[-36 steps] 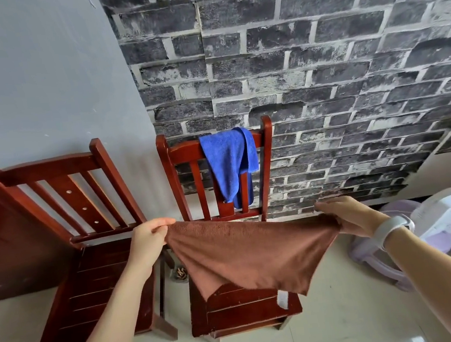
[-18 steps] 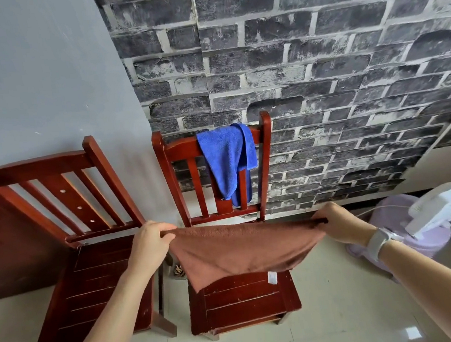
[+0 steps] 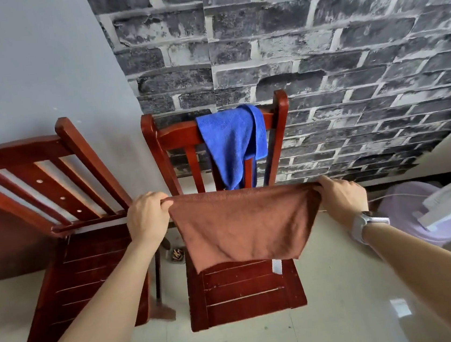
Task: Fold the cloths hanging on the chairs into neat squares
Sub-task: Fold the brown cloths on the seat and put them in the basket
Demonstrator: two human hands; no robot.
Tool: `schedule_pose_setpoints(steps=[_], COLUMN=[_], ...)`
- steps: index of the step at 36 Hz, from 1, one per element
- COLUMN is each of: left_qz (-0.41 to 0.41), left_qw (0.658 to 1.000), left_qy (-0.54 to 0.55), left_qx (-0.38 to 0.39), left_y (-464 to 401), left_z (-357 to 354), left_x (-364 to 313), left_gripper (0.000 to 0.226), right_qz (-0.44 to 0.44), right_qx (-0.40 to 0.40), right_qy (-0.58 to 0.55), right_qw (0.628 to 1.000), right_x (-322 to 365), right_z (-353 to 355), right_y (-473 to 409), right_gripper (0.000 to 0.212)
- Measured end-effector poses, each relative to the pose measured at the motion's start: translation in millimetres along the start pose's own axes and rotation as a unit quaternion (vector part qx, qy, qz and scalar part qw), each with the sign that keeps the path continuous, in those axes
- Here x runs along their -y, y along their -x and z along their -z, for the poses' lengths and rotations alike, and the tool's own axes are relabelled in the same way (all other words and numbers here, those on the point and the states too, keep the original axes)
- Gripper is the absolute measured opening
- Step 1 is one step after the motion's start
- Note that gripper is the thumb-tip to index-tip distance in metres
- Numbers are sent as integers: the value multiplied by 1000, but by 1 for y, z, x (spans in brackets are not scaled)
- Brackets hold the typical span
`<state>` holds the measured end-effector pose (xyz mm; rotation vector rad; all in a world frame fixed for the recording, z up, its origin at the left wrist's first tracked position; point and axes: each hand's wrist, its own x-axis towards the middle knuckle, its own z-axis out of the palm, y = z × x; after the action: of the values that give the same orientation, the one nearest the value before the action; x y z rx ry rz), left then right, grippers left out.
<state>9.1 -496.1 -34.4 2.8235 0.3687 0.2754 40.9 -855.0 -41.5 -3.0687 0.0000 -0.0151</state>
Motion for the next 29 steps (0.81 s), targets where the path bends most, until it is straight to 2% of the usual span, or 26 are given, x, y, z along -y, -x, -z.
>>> schedule_pose_setpoints(steps=[6,10,13,16,20,25,29], left_qz=[-48,-69,-91,-103,-119,-129,-119], left_qw=[996,992,990,993,992,979,965], left_qy=[29,48,46,33,8,-1,-7], left_qx=[-76,-96,-93,-52,48,159,232], left_y=[-9,4,25,53,97,147,180], left_z=[-22,-41,-60,-89,-136,-191,-222], left_x=[17,31,48,71,103,132,145], left_gripper=[13,14,14,17,21,24,24], right_qz=[28,17,27,44,48,23,-5], right_qx=[-84,-103,-91,-27,99,255,332], right_qy=[-38,-67,-79,-68,-60,-44,-19], right_qw=[995,992,992,996,992,966,943], right_x=[4,6,6,0,-8,-12,-12], right_z=[-22,-43,-65,-98,-156,-219,-255], right_y=[-13,-2,16,39,75,122,153], right_gripper=[14,19,13,12,12,24,28])
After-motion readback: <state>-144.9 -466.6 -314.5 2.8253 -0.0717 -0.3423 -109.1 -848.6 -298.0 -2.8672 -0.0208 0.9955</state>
